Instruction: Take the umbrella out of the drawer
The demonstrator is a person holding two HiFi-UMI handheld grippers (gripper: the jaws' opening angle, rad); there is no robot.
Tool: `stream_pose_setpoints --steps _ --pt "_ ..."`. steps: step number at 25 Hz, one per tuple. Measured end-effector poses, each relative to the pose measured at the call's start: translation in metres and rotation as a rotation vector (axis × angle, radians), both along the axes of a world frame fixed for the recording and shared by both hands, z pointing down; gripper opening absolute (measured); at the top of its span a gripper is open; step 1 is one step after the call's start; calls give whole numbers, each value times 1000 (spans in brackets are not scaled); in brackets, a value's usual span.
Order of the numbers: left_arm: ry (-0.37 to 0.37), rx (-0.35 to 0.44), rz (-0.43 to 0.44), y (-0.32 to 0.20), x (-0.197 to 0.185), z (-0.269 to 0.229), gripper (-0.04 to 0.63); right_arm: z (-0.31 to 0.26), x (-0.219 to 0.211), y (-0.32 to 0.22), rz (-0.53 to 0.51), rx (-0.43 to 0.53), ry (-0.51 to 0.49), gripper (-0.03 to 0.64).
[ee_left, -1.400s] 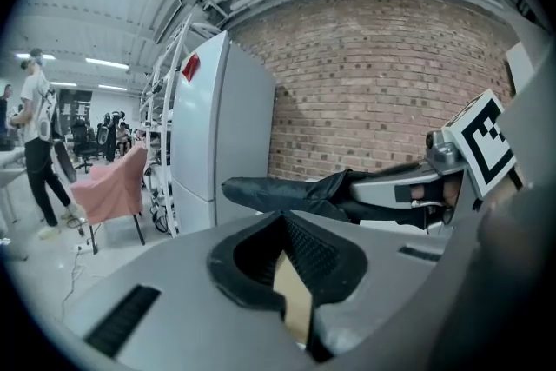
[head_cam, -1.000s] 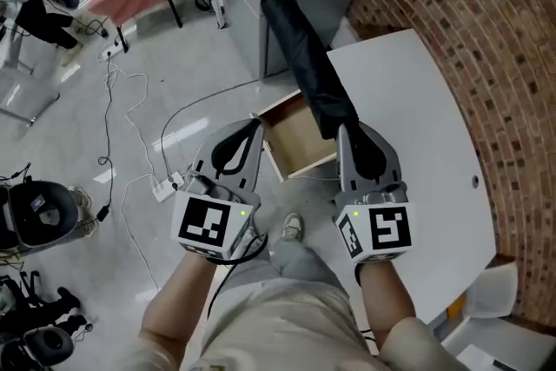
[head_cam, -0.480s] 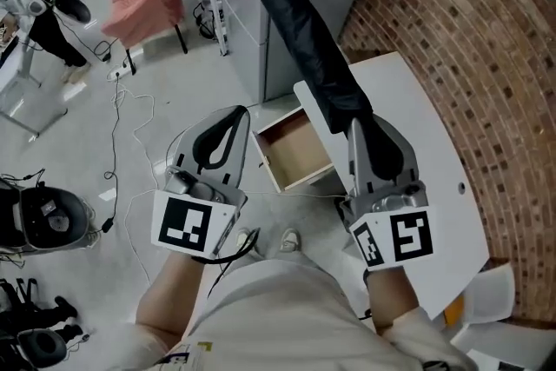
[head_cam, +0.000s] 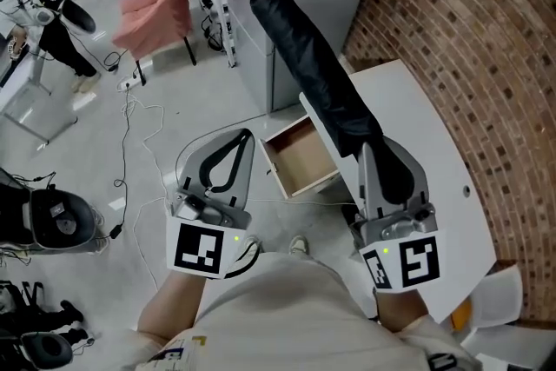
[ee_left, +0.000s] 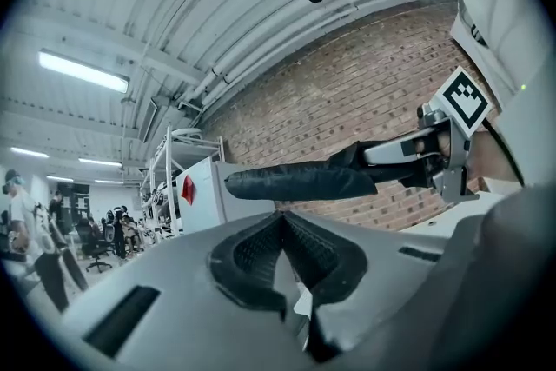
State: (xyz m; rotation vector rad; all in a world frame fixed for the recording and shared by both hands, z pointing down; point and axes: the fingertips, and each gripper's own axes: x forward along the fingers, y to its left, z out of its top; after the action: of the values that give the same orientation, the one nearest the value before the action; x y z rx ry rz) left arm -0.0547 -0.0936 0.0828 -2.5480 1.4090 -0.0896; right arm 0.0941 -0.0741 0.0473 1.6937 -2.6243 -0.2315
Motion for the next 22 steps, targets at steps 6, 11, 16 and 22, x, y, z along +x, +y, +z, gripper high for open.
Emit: stream_pose_setpoints --steps 6,11,16,22 --pt "24 -58 22 5 2 15 8 19 0 4 -16 -49 -2 20" --pt "14 -68 31 0 3 20 8 31 -2 -1 -24 -81 1 20" --pt "14 -66 36 -6 5 20 8 33 -1 -6 -25 -88 -1 20" --pt "8 -73 39 -11 4 21 8 29 -2 -11 -26 -86 4 20"
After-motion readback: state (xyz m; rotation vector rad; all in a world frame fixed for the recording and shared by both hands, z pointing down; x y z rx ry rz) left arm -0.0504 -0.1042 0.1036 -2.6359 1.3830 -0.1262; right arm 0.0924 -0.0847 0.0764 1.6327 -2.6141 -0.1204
